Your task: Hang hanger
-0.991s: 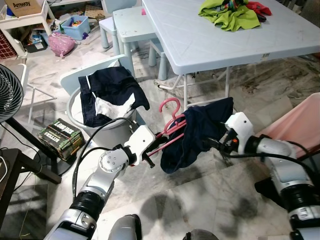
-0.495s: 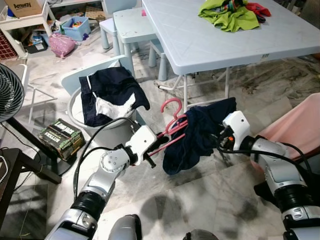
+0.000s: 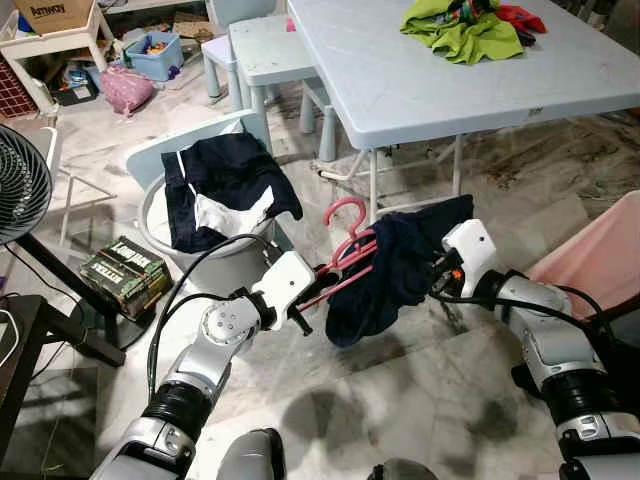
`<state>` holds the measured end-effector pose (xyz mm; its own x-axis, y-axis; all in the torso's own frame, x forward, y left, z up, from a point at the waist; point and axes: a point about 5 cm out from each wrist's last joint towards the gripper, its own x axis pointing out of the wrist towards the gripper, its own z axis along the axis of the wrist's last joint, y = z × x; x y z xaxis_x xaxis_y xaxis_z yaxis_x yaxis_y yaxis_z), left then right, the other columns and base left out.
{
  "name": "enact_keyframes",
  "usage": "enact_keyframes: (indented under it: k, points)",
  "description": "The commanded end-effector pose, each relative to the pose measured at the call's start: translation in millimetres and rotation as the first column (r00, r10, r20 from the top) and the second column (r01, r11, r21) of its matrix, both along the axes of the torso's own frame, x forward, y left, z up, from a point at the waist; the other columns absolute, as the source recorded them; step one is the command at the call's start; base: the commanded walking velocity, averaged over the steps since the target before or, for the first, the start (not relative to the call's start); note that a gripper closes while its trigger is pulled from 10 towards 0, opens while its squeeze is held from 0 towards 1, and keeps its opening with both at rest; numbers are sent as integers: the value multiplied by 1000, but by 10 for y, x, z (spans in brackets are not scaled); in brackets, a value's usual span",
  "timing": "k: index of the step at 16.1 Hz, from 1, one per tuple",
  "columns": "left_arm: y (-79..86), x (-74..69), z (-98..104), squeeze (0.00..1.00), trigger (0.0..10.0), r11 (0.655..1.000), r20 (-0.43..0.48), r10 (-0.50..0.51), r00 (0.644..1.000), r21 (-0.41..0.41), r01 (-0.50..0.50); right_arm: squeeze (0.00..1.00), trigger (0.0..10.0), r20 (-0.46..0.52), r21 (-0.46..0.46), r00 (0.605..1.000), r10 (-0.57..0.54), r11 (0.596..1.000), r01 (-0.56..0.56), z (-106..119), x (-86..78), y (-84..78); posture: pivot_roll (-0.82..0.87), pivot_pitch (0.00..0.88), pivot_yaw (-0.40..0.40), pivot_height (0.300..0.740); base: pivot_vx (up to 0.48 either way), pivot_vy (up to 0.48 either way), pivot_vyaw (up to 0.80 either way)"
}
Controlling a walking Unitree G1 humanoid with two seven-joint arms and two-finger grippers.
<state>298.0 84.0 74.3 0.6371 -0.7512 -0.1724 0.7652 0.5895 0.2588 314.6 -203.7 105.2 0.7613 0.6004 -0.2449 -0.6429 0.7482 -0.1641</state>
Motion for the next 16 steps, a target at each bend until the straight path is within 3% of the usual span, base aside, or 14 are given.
enact_keyframes:
  k: [1, 6, 9, 10, 12, 14, 16]
  points:
    - [-25, 54, 119, 0, 0, 1000, 59, -9, 998, -8, 10, 0, 0, 42, 26, 999, -15, 1000, 14, 78, 15, 0, -51, 75, 37, 740, 0, 0, 0]
    - [-26, 62, 127, 0, 0, 999, 90, -7, 996, 32, 4, 0, 0, 114, 170, 991, -71, 984, 51, 298, 93, -4, -52, 75, 37, 740, 0, 0, 0]
    - [27, 60, 98, 0, 0, 998, 96, 22, 995, 63, -28, 0, 0, 144, 260, 965, -217, 950, 175, 427, 189, -108, -52, 75, 37, 740, 0, 0, 0]
    - [34, 44, 89, 0, 0, 997, 97, 15, 995, 71, -22, 0, 0, 159, 248, 949, -272, 941, 229, 455, 224, -163, -52, 75, 37, 740, 0, 0, 0]
    - [40, -3, 73, 0, 0, 996, 99, -5, 995, 86, -4, 0, 0, 203, 212, 889, -411, 905, 370, 532, 311, -287, -47, 75, 37, 740, 0, 0, 0]
    - [65, -72, 12, 0, 0, 995, 79, -11, 997, 95, 4, 0, 0, 224, 185, 780, -584, 812, 554, 605, 390, -490, -47, 74, 38, 740, 0, 0, 0]
    - [85, -106, -19, 0, 0, 994, 70, -12, 998, 105, 5, 0, 0, 230, 222, 691, -685, 729, 648, 644, 399, -616, -47, 74, 38, 740, 0, 0, 0]
